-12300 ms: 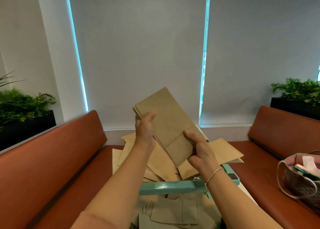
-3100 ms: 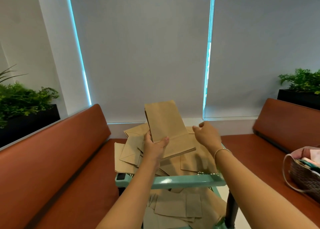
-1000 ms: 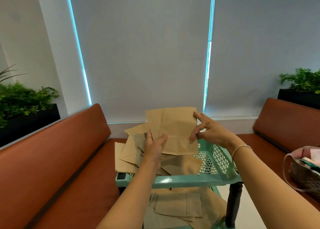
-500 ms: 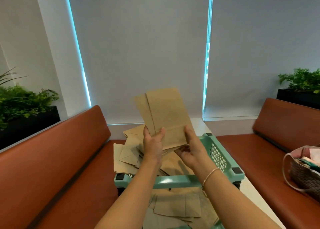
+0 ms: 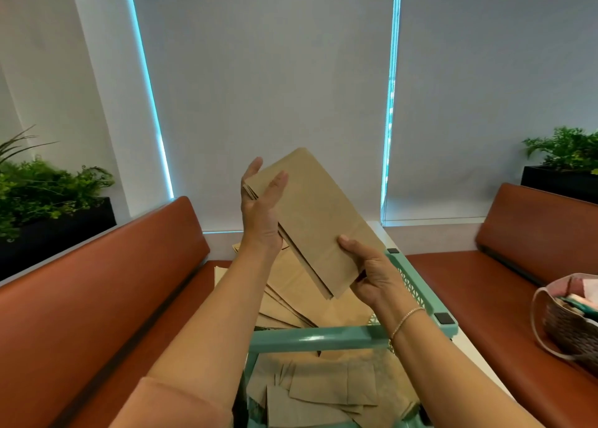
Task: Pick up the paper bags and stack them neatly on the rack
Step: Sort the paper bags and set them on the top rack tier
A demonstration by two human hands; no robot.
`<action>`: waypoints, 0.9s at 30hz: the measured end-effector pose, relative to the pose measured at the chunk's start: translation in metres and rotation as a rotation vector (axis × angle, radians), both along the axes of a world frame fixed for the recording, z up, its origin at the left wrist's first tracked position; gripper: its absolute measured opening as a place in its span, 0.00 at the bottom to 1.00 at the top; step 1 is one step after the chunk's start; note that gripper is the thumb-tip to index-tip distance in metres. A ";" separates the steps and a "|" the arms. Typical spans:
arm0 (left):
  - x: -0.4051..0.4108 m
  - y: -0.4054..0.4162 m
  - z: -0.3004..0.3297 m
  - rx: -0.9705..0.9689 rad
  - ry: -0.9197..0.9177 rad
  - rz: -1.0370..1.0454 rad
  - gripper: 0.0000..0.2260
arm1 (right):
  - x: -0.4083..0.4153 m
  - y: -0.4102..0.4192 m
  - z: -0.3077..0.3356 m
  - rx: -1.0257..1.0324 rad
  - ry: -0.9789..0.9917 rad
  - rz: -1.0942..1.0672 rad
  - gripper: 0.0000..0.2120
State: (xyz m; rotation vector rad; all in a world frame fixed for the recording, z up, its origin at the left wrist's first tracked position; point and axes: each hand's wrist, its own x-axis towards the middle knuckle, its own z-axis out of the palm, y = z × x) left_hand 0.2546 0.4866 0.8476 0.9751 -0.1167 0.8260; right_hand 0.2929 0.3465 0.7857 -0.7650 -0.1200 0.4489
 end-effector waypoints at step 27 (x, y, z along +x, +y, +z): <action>0.013 -0.040 -0.063 0.090 0.253 0.218 0.23 | 0.014 0.009 0.007 0.042 -0.058 -0.185 0.06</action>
